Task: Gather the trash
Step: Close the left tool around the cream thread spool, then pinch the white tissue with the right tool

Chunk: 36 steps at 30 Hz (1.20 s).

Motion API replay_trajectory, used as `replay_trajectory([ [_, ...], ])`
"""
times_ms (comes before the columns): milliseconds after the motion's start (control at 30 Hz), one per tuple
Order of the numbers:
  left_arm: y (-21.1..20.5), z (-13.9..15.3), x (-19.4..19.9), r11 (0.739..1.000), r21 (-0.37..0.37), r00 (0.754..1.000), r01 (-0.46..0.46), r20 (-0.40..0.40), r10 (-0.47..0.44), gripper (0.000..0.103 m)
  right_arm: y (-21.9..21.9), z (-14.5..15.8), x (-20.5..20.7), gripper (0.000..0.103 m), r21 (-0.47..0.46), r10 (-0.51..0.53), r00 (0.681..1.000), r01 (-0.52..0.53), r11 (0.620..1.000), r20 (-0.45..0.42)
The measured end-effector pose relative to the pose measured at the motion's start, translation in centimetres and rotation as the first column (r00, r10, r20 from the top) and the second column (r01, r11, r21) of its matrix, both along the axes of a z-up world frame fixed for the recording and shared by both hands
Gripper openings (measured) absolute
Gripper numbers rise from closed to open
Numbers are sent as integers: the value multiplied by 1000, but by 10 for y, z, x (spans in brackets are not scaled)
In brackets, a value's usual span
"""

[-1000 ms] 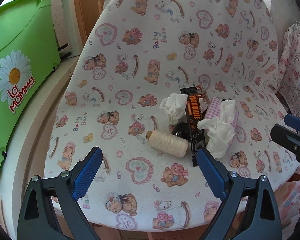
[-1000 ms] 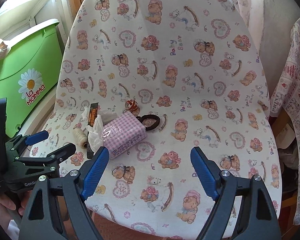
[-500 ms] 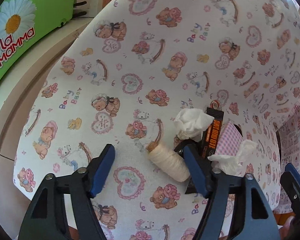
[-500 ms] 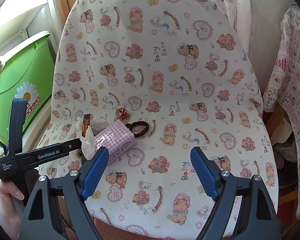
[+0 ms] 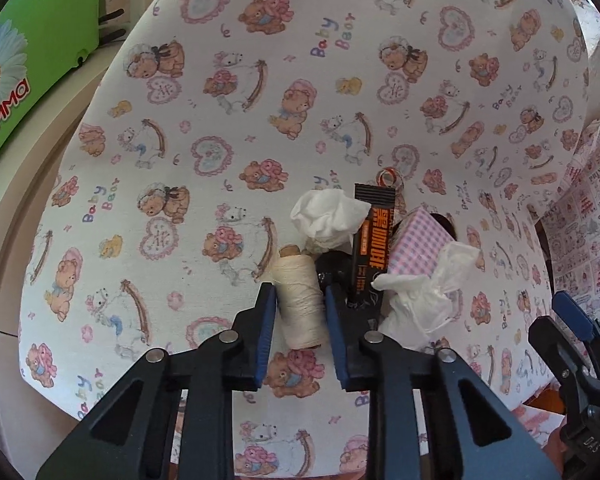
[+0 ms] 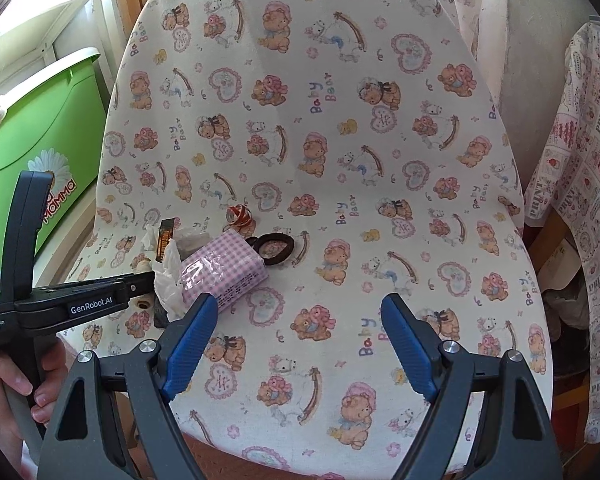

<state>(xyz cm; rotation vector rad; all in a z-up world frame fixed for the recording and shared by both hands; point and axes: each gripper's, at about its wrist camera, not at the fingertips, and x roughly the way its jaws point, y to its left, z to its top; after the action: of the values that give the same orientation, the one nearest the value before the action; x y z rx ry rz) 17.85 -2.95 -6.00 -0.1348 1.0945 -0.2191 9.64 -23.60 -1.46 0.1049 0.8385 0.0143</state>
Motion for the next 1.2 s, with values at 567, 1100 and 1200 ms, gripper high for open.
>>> replay_trajectory([
  [567,17,3,-17,970,243,999,3,32,-12,24,15,8,3,85,35,60,996,-62,997,67],
  [1100,21,21,-24,979,199,994,-38,109,17,22,56,-6,23,56,39,154,986,-157,987,67],
  [1200,28,29,-27,981,184,988,-69,146,42,22,61,-9,26,54,49,171,983,-174,983,63],
])
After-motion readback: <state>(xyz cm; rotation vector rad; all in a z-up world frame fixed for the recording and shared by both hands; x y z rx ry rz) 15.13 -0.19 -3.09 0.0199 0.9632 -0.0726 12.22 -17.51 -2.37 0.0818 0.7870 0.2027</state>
